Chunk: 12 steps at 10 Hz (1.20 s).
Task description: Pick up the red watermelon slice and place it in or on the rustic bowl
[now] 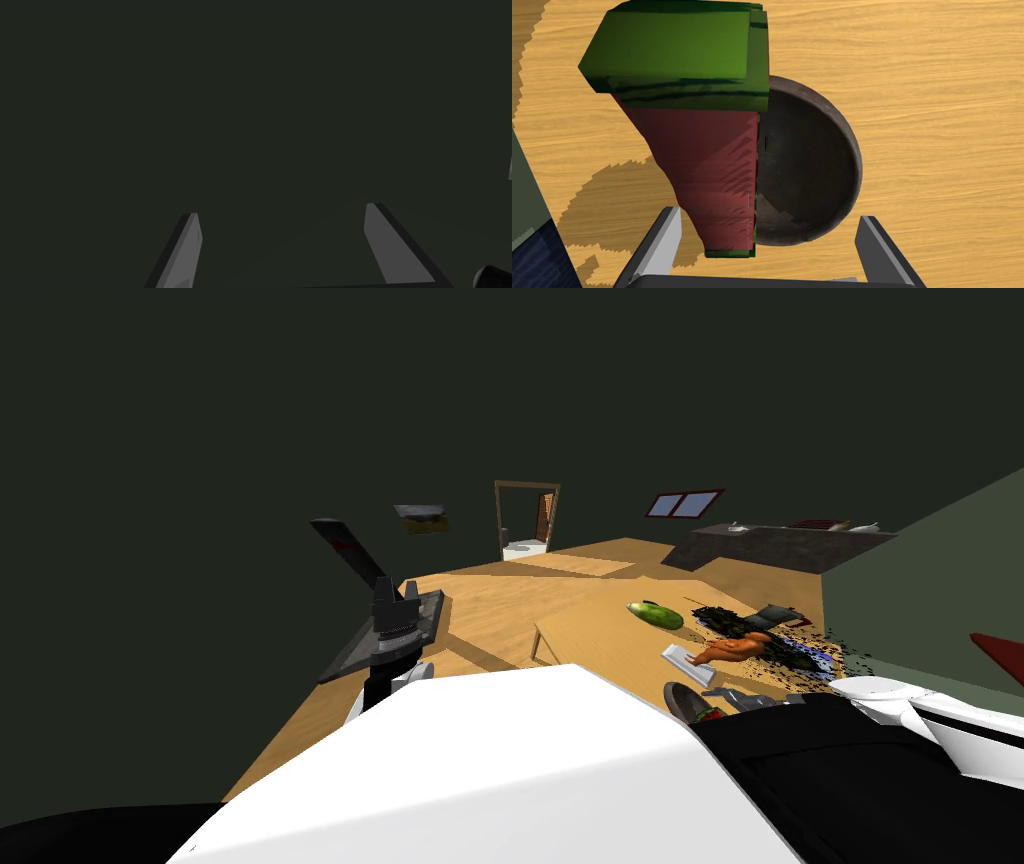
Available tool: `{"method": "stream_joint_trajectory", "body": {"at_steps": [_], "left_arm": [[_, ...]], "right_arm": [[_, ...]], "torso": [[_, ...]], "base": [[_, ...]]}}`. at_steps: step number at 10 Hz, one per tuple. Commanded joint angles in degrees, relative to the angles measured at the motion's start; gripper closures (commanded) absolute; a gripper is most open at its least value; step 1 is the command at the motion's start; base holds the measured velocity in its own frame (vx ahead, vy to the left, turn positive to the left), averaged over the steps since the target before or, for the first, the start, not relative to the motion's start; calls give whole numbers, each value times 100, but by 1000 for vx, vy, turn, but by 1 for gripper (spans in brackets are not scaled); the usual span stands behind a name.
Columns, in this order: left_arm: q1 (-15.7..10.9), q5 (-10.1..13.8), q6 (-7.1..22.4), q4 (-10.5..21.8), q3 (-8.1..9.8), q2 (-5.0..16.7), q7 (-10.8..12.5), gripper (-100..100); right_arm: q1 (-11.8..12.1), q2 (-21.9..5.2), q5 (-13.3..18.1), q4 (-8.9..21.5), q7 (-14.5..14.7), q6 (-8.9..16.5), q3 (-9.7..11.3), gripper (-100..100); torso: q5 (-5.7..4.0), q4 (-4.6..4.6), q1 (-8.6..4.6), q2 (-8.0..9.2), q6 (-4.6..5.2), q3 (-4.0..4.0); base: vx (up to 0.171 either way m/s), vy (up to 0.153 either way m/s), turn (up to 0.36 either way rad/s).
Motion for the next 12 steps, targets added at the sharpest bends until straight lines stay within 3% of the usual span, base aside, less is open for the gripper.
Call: {"method": "stream_joint_trajectory", "body": {"at_steps": [1, 2, 3, 4, 5, 6, 7, 12], "left_arm": [[0, 0, 0, 0, 0, 0, 0, 0], [0, 0, 0, 0, 0, 0, 0, 0], [0, 0, 0, 0, 0, 0, 0, 0], [-1, 0, 0, 0, 0, 0, 0, 0], [-1, 0, 0, 0, 0, 0, 0, 0], [-2, 0, 0, 0, 0, 0, 0, 0], [-1, 0, 0, 0, 0, 0, 0, 0], [0, 0, 0, 0, 0, 0, 0, 0]], "right_arm": [[0, 0, 0, 0, 0, 0, 0, 0], [-51, -110, -41, -71, -61, -158, -45, -100], [-51, -110, -41, -71, -61, -158, -45, -100], [-116, -248, -92, -160, -137, -356, -101, -100], [-128, -276, -102, -178, -152, -396, -113, -100], [-76, -266, -111, -202, -148, -316, -111, -100], [-79, -271, -113, -198, -148, -343, -114, 0], [-78, -270, -112, -198, -148, -341, -113, 0]], "torso": [[0, 0, 0, 0, 0, 0], [0, 0, 0, 0, 0, 0], [1, 3, -3, 15, 0, 8], [-1, 6, -7, 27, 2, 16], [-2, 9, -16, 41, 2, 23], [-3, 12, -13, 50, 3, 29], [-2, 8, -6, 31, 2, 19], [0, 0, 1, 0, 0, 0]], "base": [[0, 0, 0], [-58, -14, -38], [-85, -26, -10], [-122, -51, -45], [-139, -38, -20], [-59, -12, -1], [-10, -3, -3], [-1, 0, 0]]}}
